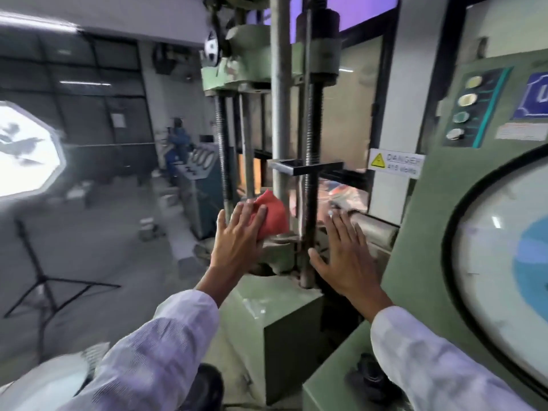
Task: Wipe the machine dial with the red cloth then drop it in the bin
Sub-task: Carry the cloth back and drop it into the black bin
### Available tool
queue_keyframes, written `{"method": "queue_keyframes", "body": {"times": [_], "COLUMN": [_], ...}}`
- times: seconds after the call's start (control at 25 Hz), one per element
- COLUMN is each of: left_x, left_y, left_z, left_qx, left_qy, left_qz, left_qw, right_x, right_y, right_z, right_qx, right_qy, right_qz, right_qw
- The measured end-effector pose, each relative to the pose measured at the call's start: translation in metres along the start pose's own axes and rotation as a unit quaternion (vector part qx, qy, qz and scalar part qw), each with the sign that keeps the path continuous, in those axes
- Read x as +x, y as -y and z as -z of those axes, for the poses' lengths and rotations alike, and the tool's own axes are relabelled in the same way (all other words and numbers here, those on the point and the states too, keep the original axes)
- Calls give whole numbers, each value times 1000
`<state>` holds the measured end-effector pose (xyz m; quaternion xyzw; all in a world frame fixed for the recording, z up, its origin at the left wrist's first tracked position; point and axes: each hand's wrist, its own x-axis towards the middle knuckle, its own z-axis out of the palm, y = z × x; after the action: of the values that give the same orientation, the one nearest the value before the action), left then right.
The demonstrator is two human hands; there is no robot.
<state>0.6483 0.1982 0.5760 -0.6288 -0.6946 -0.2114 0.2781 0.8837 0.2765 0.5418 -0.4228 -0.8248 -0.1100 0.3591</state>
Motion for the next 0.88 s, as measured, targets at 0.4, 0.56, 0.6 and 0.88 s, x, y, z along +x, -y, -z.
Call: {"method": "queue_keyframes", "body": {"times": [0.4, 0.56, 0.6, 0.88], "left_x": [-92, -123, -132, -212], "left_y": [218, 306, 322, 389], "left_z": [-69, -137, -153, -251], "left_qx": [118, 114, 109, 55], "left_qy": [110, 160, 172, 301], "left_qz": [163, 205, 208, 225], "left_qw": [973, 959, 957, 925], "right_x": [45, 48, 45, -10], "right_y": [184, 239, 248, 286], "right_z": [-204, -303, -323, -437], "right_qx": [67, 79, 82, 86], "right_qy": [100, 154, 171, 289], "right_qz": [93, 103, 103, 83], "right_qw": [988, 979, 976, 950]}}
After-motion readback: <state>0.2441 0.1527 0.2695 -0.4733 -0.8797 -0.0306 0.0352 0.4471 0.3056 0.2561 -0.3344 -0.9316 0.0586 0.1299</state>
